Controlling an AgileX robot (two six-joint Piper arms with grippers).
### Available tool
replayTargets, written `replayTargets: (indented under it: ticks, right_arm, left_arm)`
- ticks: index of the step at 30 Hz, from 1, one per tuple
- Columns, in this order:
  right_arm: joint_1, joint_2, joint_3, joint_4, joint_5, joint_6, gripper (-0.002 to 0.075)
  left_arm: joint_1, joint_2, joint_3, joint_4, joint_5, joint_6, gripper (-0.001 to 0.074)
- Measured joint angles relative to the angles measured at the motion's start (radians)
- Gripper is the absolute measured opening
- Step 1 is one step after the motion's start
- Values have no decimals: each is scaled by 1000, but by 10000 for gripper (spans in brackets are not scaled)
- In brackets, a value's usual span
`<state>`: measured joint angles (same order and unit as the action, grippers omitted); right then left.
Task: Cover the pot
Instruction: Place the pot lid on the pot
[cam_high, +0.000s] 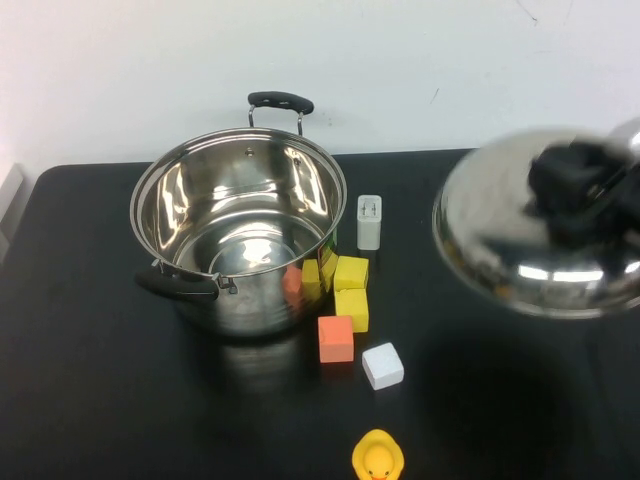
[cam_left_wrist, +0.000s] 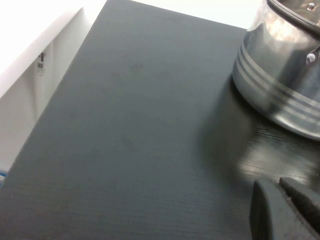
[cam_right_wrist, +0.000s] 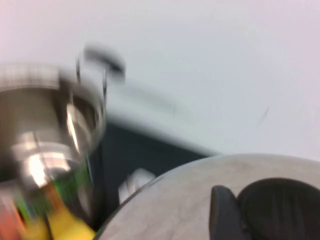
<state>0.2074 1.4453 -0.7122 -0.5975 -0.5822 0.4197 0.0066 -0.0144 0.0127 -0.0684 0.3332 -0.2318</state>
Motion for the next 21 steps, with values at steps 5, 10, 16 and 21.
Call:
replayTargets:
  ticks: [5, 10, 16, 21]
  right_arm:
    - [0, -132, -67, -222, 12, 293, 354]
    - [29, -85, -247, -546, 4, 643, 354]
    - [123, 83, -460, -731, -24, 820, 354]
    - [244, 249, -644, -816, -24, 859, 354]
  left_arm:
    - [0, 0, 0, 0, 0, 0, -2]
    - [0, 0, 0, 0, 0, 0, -2]
    - [0, 0, 0, 0, 0, 0, -2]
    - [0, 0, 0, 0, 0, 0, -1]
